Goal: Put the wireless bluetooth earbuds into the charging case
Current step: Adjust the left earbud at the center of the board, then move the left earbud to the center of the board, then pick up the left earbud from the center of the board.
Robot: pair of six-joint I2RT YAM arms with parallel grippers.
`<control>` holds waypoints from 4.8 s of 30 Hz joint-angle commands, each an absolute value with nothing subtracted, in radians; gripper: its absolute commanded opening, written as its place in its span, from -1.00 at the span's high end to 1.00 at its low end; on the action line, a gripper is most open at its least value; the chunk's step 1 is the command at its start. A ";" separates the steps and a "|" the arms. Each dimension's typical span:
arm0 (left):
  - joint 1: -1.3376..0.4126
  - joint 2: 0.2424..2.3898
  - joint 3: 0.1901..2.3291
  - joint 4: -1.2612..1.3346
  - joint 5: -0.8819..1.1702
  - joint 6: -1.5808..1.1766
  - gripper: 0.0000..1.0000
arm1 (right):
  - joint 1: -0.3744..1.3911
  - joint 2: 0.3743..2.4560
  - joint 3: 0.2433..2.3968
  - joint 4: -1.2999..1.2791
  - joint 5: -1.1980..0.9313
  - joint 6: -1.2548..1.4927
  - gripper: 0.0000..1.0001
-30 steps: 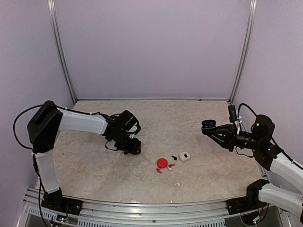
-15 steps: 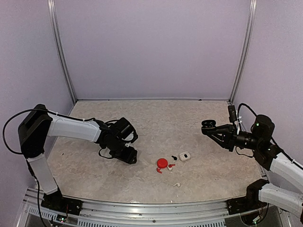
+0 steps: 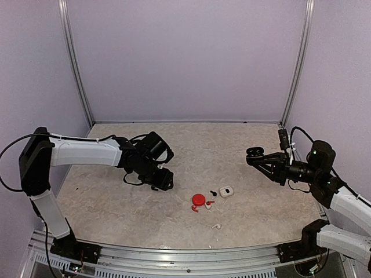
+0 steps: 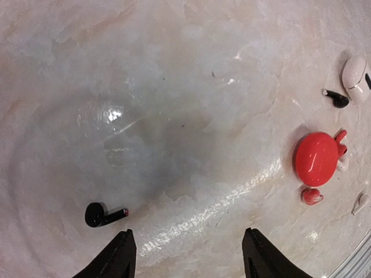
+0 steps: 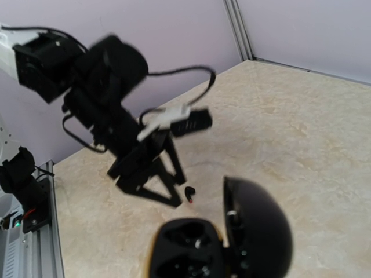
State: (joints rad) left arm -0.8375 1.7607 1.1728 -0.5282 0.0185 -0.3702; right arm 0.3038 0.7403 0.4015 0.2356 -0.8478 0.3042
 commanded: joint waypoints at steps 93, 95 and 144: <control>-0.967 1.896 1.144 -0.816 0.051 -0.290 0.62 | 0.291 0.737 0.412 0.231 -0.872 0.304 1.00; -0.993 1.888 1.141 -0.841 0.041 -0.299 0.55 | 0.291 0.742 0.414 0.233 -0.876 0.304 1.00; -0.997 1.955 1.310 -0.923 -0.114 -0.236 0.36 | 0.292 0.741 0.407 0.232 -0.874 0.300 1.00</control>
State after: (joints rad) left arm -1.0065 1.9572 1.3109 -0.9535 -0.0841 -0.2413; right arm 0.3038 0.7467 0.4015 0.2291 -0.8604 0.3046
